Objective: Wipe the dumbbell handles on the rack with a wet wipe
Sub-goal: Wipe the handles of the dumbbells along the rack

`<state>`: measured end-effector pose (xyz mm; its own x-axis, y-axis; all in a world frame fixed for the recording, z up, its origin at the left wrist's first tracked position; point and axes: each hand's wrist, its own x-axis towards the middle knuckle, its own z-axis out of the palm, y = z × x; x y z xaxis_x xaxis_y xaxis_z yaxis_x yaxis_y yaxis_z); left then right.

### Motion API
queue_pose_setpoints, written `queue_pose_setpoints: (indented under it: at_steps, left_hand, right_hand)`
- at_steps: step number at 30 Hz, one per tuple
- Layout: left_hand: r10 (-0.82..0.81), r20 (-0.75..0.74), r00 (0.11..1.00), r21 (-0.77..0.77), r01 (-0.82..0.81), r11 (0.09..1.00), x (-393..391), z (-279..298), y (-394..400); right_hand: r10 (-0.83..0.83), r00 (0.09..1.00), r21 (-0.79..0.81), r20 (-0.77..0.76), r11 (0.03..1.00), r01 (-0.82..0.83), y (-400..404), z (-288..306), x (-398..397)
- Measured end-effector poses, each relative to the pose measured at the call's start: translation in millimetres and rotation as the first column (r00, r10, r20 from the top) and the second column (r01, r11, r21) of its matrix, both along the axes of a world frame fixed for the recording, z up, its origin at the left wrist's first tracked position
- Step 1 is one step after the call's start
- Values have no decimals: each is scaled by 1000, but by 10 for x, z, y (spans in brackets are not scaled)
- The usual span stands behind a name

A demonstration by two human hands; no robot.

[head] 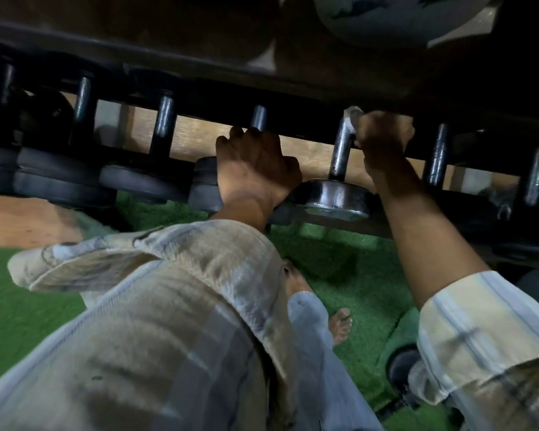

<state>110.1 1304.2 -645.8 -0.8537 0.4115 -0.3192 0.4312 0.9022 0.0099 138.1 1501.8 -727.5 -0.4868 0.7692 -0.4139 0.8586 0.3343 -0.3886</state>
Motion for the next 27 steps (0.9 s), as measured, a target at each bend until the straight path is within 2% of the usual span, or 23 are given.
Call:
queue_pose_setpoints:
  at_steps: [2,3,7,13,17,20,22,24,27]
  left_hand:
    - [4,-6,1000,4,-4,1000,-3,-3,-2]
    - [5,-10,1000,6,-5,1000,-4,-5,-1]
    - [4,-6,1000,12,-4,1000,4,-4,11]
    - [7,-11,1000,7,-7,1000,-9,-7,6]
    - [6,-15,1000,17,-6,1000,-7,-1,4]
    - [10,-13,1000,19,-9,1000,-7,-9,-1]
    - [1,-13,1000,16,-1,1000,-12,-27,3]
    - [-1,-4,1000,-1,1,1000,-16,-34,7]
    - [-2,-11,1000,4,2,1000,-18,-27,5]
  right_hand:
    - [-4,995,-64,-96,998,-2,-73,109,98]
    - [24,995,-88,-97,996,-32,-103,124,175]
    - [145,989,-151,32,979,-139,-175,176,332]
    - [223,966,-224,129,956,-191,-102,149,372]
    - [269,952,-274,147,936,-222,-108,238,387]
    - [266,958,-381,103,901,-209,-172,306,342]
    - [209,976,-450,59,878,-161,-313,362,286]
    - [32,999,-519,-10,854,-33,-434,363,184]
    - [-224,964,-667,-143,741,74,-391,267,47]
